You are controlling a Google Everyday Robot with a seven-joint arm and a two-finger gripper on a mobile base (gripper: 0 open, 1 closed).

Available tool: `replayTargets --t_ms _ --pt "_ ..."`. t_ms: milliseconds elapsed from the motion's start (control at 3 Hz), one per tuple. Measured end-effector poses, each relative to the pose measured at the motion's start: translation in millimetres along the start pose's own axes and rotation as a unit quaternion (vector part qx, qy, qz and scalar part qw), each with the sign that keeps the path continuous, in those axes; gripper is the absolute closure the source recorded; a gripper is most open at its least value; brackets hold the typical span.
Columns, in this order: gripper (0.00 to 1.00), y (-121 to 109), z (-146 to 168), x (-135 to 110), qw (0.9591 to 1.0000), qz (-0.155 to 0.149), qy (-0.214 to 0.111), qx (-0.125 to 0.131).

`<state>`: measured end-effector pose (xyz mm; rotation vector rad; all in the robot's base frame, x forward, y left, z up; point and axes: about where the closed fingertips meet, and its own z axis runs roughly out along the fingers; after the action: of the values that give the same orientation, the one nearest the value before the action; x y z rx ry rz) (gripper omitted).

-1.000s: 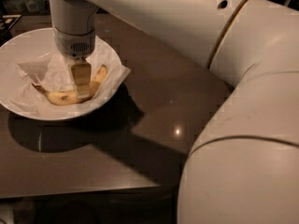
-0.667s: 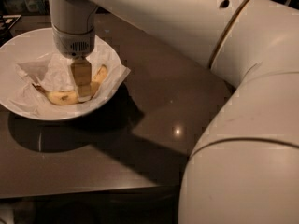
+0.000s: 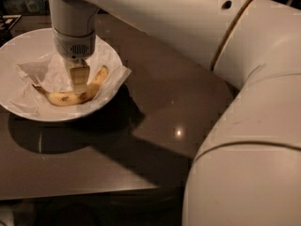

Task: Pick banana from white bowl

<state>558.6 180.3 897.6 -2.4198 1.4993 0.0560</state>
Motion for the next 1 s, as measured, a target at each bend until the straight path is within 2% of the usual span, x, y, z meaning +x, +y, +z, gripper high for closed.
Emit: replayTargets --t_ms 333,667,1000 --pt "0.43 0 0 0 1.0000 0.000 0.000 0.000" --pt "0.43 2 4 1 1.0000 0.003 0.001 -0.005" --pt "0.45 4 20 6 0.9997 0.011 0.000 -0.022"
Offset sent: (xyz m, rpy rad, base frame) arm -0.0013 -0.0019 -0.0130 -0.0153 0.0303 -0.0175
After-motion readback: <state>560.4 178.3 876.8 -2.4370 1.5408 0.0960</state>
